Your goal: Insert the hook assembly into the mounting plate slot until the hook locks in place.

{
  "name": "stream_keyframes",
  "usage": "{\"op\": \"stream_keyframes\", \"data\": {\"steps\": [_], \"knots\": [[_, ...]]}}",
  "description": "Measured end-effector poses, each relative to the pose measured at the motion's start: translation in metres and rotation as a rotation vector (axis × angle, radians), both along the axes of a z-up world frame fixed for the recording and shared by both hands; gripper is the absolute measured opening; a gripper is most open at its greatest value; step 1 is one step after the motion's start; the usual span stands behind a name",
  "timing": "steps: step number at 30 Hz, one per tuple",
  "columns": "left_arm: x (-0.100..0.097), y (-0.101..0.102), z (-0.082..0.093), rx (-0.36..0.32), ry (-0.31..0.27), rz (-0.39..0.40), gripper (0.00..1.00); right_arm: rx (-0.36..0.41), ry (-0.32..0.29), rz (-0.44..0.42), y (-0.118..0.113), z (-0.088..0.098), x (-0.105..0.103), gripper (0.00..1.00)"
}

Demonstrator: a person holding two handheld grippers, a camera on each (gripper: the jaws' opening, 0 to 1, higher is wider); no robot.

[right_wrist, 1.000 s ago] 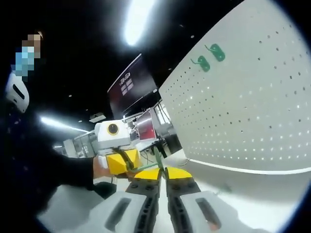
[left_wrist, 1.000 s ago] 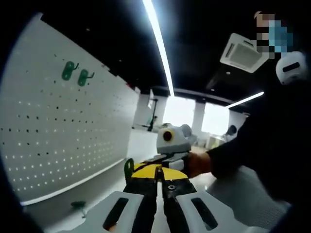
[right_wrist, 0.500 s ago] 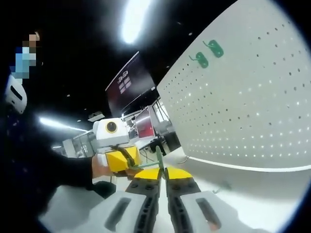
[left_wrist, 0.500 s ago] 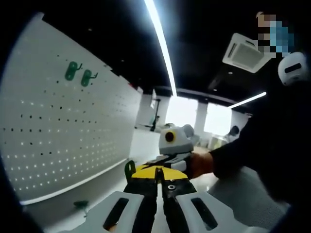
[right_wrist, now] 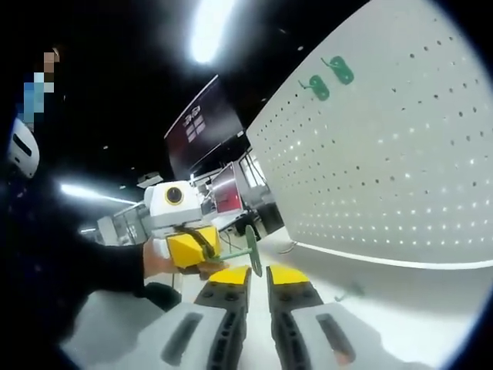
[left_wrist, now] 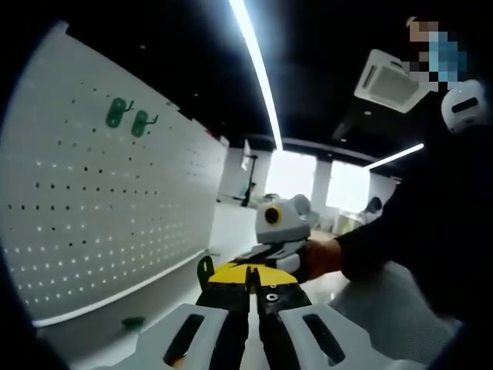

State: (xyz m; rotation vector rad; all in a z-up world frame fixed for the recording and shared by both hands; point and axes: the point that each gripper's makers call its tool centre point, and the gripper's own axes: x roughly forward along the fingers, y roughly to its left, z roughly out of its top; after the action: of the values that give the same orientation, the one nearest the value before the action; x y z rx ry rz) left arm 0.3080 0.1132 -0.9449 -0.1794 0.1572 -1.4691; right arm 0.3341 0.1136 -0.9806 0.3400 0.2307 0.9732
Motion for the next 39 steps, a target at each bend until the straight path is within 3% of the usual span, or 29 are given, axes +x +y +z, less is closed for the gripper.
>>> {"op": "stream_keyframes", "data": {"steps": [14, 20, 30, 39], "knots": [[0.001, 0.000, -0.007, 0.021, 0.008, -0.001, 0.02, -0.113, -0.054, -0.041, -0.011, 0.003, -0.001, 0.23], [0.002, 0.002, -0.006, 0.021, 0.010, 0.005, 0.02, -0.153, -0.099, -0.110, -0.021, 0.010, 0.005, 0.26], [0.001, 0.003, -0.003, 0.011, 0.010, 0.007, 0.02, -0.216, -0.143, -0.152, -0.026, 0.016, 0.003, 0.30], [0.004, 0.006, 0.002, -0.006, 0.019, 0.012, 0.02, -0.189, -0.135, -0.192, -0.031, 0.026, -0.008, 0.31]]}}
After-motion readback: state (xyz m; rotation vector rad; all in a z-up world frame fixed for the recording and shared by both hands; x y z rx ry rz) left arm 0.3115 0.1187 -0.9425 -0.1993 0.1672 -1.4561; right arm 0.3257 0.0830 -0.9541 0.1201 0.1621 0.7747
